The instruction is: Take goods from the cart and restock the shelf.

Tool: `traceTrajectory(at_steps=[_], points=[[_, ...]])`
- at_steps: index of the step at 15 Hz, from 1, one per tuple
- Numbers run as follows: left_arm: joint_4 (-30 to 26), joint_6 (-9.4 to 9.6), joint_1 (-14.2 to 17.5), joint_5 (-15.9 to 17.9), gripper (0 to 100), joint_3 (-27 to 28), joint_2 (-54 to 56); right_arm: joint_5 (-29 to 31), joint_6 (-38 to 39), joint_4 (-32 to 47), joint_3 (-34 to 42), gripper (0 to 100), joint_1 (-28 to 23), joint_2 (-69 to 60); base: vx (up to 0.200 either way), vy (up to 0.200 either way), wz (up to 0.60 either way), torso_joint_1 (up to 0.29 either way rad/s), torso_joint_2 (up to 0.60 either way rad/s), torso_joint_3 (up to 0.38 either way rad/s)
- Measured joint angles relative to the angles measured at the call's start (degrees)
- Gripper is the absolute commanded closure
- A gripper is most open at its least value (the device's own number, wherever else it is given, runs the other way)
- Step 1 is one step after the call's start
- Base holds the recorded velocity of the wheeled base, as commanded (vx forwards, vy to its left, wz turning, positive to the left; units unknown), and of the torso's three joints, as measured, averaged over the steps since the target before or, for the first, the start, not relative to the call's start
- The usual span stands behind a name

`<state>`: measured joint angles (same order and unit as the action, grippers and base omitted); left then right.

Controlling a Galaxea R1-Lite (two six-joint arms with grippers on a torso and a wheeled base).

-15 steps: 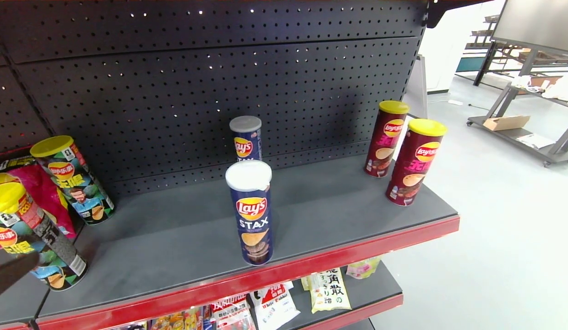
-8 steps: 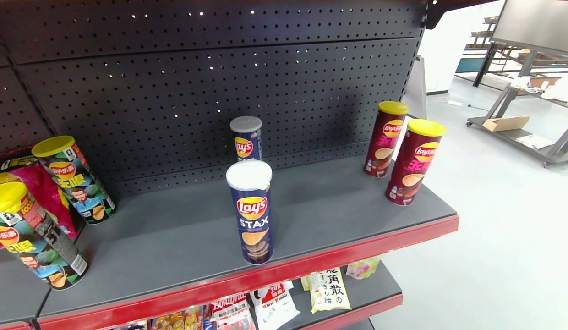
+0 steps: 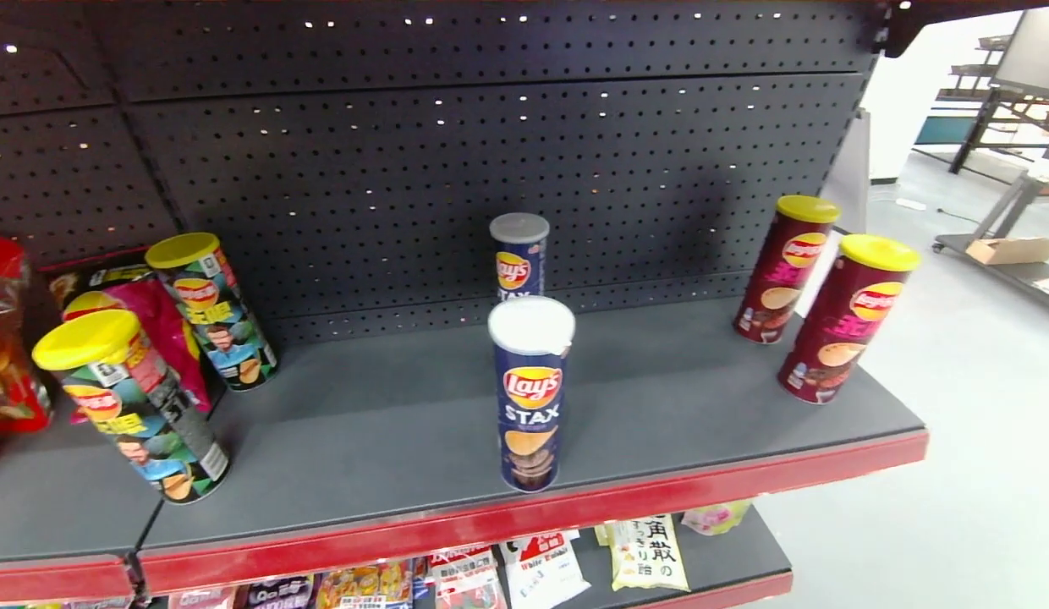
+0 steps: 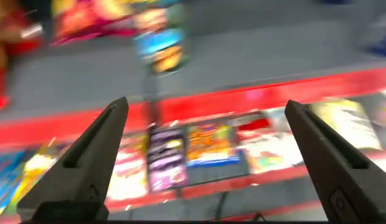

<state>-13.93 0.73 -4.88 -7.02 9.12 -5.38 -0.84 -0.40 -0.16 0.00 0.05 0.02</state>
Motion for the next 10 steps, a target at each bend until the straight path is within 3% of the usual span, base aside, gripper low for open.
traceTrajectory(at_steps=[3,10], points=[[0.2,0.02,0.1,-0.2,0,-1.2,0.1,0.0,0.0,0.0,0.0,0,0.0,0.0,0.000,0.000,0.60,-0.004,0.01,-0.005],[2.5,-0.11,0.0,-0.4,0,-2.0,0.1,0.2,0.2,0.0,0.0,0,0.0,0.0,0.000,0.000,0.00,0.000,0.00,0.000]])
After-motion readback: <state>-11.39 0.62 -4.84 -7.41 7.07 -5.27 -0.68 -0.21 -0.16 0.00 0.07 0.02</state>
